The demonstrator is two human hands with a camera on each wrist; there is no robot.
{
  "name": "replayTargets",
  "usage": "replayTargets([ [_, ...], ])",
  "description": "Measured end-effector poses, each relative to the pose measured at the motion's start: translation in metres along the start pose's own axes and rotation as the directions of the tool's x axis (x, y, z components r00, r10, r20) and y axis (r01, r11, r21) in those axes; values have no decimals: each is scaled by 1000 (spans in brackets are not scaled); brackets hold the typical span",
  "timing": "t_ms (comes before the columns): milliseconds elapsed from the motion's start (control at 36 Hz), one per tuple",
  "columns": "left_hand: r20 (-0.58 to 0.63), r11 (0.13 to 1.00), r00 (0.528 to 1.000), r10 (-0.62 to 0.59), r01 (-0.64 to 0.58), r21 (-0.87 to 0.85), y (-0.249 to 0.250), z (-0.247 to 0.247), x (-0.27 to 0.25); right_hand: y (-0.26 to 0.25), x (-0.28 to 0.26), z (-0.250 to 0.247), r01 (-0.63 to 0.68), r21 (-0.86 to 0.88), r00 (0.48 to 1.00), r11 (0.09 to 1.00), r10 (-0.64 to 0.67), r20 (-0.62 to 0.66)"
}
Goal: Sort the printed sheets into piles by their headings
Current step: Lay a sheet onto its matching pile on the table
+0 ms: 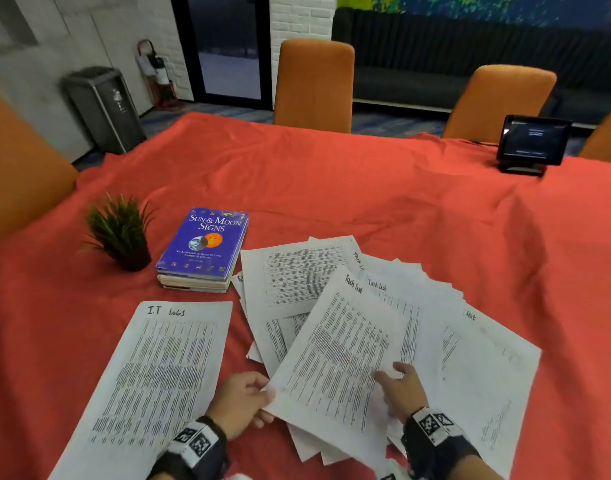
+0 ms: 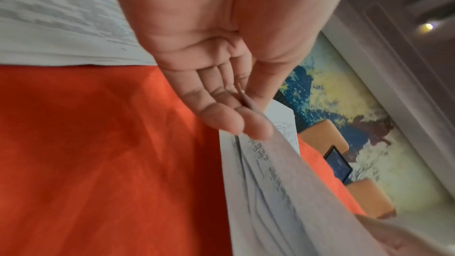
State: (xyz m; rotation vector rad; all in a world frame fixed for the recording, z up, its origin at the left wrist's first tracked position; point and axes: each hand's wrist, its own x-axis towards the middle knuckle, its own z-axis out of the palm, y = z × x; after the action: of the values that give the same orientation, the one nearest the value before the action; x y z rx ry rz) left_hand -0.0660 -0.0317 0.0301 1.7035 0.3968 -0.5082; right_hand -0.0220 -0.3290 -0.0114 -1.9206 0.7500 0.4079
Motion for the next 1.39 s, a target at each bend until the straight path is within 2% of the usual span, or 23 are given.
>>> replayTargets([
  [83, 26, 995, 1000, -11, 13, -104, 2, 2, -8, -4, -1, -4, -44, 113, 999, 993, 42, 17],
  [194, 86, 986, 996, 10, 5, -168, 6, 7, -13, -10, -3, -14, -132, 313, 982, 940, 82, 167],
  [250, 104, 983, 994, 13, 6, -181, 8, 11, -13, -9, -1, -20, -164, 314, 975, 935, 106, 195],
  [306, 111, 978, 994, 11, 13, -206, 11, 15, -11, -9, -1, -25, -165, 237, 979, 957, 129, 160],
  [361, 106, 969, 994, 13, 14, -247, 14, 18, -10, -7, -1, -30, -123, 160, 992, 979, 116, 55],
  [444, 69, 953, 997, 26, -4, -302, 17, 21, -7, -4, -2, -39, -110, 152, 994, 982, 112, -1],
  [528, 47, 936, 999, 25, -7, -352, 18, 23, -4, -7, -6, -46, -177, 282, 978, 943, 135, 161],
  [583, 57, 935, 998, 17, 4, -355, 20, 24, -4, -17, -17, -49, -188, 360, 961, 914, 95, 259],
  [667, 96, 962, 995, 18, 8, -271, 20, 25, -4, -30, -26, -47, -75, 349, 961, 934, -25, 276],
  [750, 117, 980, 993, 17, 6, -199, 21, 23, -5, -38, -30, -43, 47, 222, 959, 974, -107, 264],
  [833, 109, 984, 994, 9, 10, -180, 22, 21, -5, -40, -36, -37, 150, 102, 915, 983, -177, 364],
  [944, 16, 996, 1000, 12, -11, -83, 11, 16, 4, -41, -42, -26, 217, 4, 866, 976, -194, 460],
  [1000, -21, 998, 1000, -11, 9, -59, 5, 14, 9, -37, -36, -24, 230, -35, 900, 973, -199, 388],
  [1056, -61, 998, 998, -32, 29, -52, 1, 12, 11, -36, -26, -29, 192, -106, 973, 976, -175, 151],
  [1083, -80, 998, 996, -41, 36, -56, 0, 11, 12, -35, -20, -33, 151, -131, 988, 980, -151, 13],
  [1111, -95, 997, 994, -51, 45, -65, -2, 9, 12, -35, -16, -38, 89, -144, 990, 985, -104, -100],
  [1167, -110, 996, 992, -66, 59, -68, -5, 6, 13, -34, -7, -49, -56, -153, 973, 987, 19, -229],
  [1278, -128, 995, 989, -78, 70, -70, -10, 2, 14, -24, 3, -58, -249, -210, 948, 945, 194, -252],
  [1389, -153, 992, 983, -101, 89, -85, -15, 1, 15, -22, -2, -52, -283, -233, 949, 930, 236, -208],
])
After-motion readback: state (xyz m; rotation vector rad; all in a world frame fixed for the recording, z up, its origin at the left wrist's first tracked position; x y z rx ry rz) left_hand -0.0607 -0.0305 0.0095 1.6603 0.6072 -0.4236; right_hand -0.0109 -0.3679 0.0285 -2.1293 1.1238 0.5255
